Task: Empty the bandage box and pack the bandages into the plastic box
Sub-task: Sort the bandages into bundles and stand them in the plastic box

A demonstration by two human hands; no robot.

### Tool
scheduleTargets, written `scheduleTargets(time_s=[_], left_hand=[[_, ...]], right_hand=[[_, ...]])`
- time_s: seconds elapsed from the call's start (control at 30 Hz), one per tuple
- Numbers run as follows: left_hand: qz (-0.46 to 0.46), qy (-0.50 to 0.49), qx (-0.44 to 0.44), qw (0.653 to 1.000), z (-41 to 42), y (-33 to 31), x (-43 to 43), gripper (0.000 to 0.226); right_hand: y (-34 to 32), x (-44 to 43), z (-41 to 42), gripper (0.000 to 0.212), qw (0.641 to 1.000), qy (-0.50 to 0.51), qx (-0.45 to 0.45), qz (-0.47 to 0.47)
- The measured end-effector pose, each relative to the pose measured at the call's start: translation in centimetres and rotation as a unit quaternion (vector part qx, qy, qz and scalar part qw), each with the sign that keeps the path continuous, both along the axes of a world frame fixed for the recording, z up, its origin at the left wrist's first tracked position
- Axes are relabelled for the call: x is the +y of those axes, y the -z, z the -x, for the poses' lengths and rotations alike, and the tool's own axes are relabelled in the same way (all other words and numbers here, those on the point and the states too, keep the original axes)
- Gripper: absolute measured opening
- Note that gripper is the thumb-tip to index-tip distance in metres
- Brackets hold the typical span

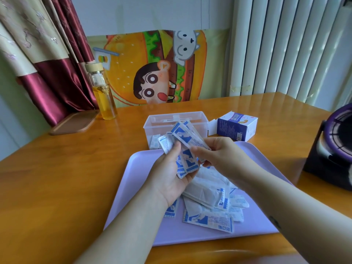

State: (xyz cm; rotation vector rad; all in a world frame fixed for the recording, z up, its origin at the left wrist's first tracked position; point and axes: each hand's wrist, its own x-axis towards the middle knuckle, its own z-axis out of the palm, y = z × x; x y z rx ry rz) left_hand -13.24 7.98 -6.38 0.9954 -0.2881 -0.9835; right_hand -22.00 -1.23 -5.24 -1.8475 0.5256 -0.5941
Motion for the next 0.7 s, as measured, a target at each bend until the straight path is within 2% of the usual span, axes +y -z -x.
scheduleTargets(time_s=[0.13, 0.3, 0.37, 0.5, 0.57, 0.63, 0.7], left_hand=[[-0.007, -0.064, 0.058, 0.996, 0.0, 0.1, -0.4, 0.028], [0.018, -0.065, 0.096, 0.993, 0.5, 0.2, -0.7, 0.030], [0.034, -0.051, 0.103, 0.993, 0.7, 0.3, -0.8, 0.038], [0.029, -0.014, 0.114, 0.993, 0.9, 0.3, -1.1, 0.050], [0.019, -0.006, 0.131, 0.991, 1.0, 0.3, -1.2, 0.042], [0.031, -0.010, 0.151, 0.988, 0.8, 0.3, -1.1, 0.026], [0.052, -0.009, 0.159, 0.986, 0.2, 0.4, -0.8, 0.013]], right_hand=[[0.0, -0.2, 0.1, 0.011, 0.998, 0.039, -0.039, 0.017], [0.4, 1.0, -0.5, 0.028, 0.997, 0.011, -0.036, 0.061], [0.8, 1.1, -0.7, 0.037, 0.993, 0.044, -0.002, 0.114], [1.9, 2.0, -1.4, 0.024, 0.967, 0.074, 0.046, 0.238], [2.1, 2.4, -1.6, 0.024, 0.941, 0.074, 0.081, 0.320], [1.3, 2.1, -1.0, 0.030, 0.939, 0.052, 0.068, 0.332], [0.4, 1.3, 0.3, 0.057, 0.948, -0.022, 0.051, 0.313]])
